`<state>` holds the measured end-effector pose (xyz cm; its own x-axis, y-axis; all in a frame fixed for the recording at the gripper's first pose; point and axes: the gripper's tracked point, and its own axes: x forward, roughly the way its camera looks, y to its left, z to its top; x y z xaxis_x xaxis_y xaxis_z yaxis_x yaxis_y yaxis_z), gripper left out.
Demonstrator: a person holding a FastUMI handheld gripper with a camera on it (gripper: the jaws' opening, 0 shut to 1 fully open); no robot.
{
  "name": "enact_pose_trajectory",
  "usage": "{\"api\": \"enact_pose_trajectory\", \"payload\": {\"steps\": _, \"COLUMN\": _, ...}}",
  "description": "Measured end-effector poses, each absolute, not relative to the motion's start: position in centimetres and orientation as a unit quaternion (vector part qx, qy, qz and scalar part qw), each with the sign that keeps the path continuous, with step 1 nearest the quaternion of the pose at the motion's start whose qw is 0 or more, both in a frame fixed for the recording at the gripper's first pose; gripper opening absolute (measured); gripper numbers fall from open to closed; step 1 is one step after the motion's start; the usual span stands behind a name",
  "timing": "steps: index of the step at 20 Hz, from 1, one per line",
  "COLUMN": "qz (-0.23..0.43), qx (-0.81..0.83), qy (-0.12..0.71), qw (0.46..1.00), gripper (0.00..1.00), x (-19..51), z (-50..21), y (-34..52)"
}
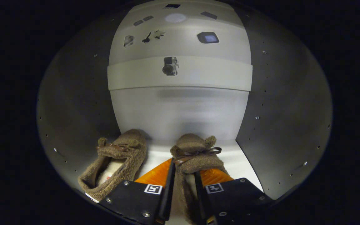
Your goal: Open the shoe cabinet door, grab the shoes and put them into the shoe cabinet, then close the shoe cabinet door.
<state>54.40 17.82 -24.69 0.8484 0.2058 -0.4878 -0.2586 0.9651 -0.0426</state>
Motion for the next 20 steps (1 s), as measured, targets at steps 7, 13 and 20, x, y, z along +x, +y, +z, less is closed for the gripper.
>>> {"api": "enact_pose_trajectory", "payload": {"steps": 7, "qz": 0.096, "qx": -0.044, "qy": 0.227, "qw": 0.968, "gripper": 0.67, "x": 50.1, "z": -21.8, "y": 17.0}}
{"api": "enact_pose_trajectory", "payload": {"steps": 13, "qz": 0.064, "qx": -0.024, "qy": 0.192, "qw": 0.979, "gripper": 0.90, "x": 44.2, "z": -17.5, "y": 15.8}}
{"api": "enact_pose_trajectory", "payload": {"steps": 20, "qz": 0.060, "qx": -0.023, "qy": 0.143, "qw": 0.988, "gripper": 0.93, "x": 33.6, "z": -13.6, "y": 14.2}}
